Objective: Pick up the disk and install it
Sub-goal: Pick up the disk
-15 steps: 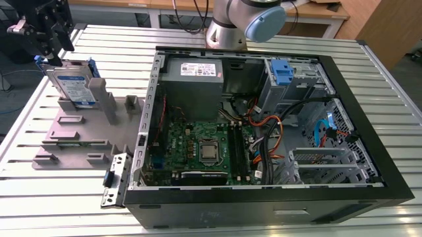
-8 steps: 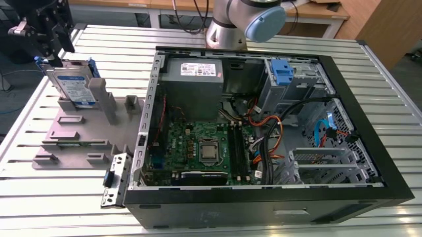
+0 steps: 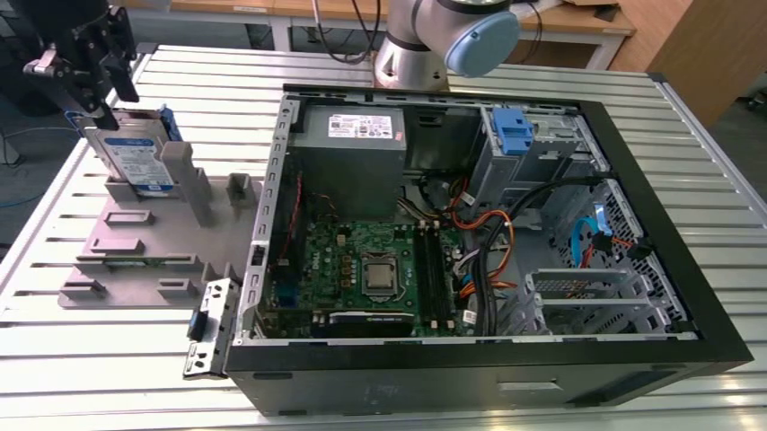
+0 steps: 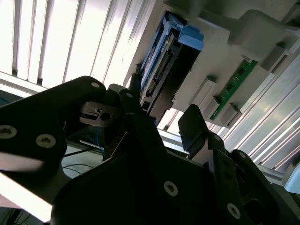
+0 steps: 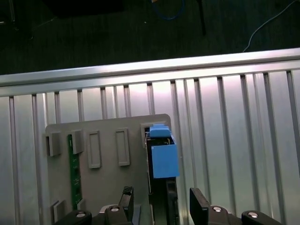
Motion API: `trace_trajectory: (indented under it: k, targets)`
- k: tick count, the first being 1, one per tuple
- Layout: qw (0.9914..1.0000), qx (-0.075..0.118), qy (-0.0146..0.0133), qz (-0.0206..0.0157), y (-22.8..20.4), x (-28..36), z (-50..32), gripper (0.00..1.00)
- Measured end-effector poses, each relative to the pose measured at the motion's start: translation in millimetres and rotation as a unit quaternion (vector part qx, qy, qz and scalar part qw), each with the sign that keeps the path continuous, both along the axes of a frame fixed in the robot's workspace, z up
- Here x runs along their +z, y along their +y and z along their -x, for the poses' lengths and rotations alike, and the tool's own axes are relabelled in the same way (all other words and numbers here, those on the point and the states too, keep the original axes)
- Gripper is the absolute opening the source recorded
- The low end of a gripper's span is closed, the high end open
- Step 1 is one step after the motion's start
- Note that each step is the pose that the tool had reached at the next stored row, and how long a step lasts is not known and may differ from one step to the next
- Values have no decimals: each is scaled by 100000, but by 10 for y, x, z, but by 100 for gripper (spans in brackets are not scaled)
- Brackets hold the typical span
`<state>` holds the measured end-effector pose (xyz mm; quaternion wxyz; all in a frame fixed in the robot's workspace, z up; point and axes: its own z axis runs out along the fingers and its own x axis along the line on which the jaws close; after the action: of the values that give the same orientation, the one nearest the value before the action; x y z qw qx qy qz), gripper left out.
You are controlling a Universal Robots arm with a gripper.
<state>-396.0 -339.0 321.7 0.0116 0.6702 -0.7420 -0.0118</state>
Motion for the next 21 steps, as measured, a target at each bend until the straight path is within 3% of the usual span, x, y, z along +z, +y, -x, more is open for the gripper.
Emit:
trace_trajectory:
  k: [5, 8, 11, 16, 18, 21]
  targets:
    - [99982, 1881, -6, 14, 1, -34, 20, 59]
    - [99980, 1954, -291, -10, 0, -69, 71, 59]
    - [99967, 2553, -344, -56, 0, -106, 74, 59]
    - [99885, 4768, -473, -82, 0, -156, 75, 59]
    - [99864, 5166, -654, -271, -1, -164, 75, 59]
    - [99844, 5426, -976, -832, -8, -175, 75, 59]
